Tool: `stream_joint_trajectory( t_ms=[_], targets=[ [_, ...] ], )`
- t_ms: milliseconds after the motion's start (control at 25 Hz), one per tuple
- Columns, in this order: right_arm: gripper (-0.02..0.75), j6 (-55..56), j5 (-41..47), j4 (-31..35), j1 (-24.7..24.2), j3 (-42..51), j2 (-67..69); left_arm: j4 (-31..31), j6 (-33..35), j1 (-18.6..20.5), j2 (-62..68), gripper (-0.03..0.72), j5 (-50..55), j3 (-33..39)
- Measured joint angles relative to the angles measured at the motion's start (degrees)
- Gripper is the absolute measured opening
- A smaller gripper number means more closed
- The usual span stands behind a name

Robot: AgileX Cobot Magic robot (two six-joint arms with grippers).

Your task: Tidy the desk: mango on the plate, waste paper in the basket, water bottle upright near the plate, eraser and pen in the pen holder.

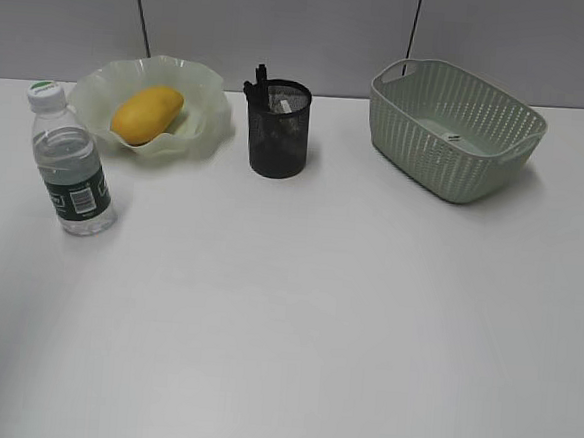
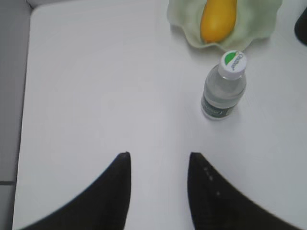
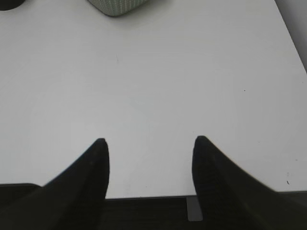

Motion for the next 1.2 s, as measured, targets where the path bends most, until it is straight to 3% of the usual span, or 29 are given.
stream_joint_trajectory(
  t_ms=[280,480,720,1200],
  targets=[
    [0.445,0.0,0.0,-0.1,0.0,0.0,0.0,-1.0,0.0,0.0,-29.1,0.302,-6.8,20.3],
    [0.445,0.1,0.0,-0.1,0.0,0.0,0.0,-3.6,-1.6,0.0,-40.8,0.302,-4.7,29.2],
    [0.445,0.1,0.0,-0.1,0.0,0.0,0.0,-8.6,-2.9,0.0,-49.7,0.302,-1.7,34.9],
    [0.445,0.2,-0.1,-0.1,0.0,0.0,0.0,-9.3,-3.1,0.0,-60.4,0.301,-0.8,38.1]
  ],
)
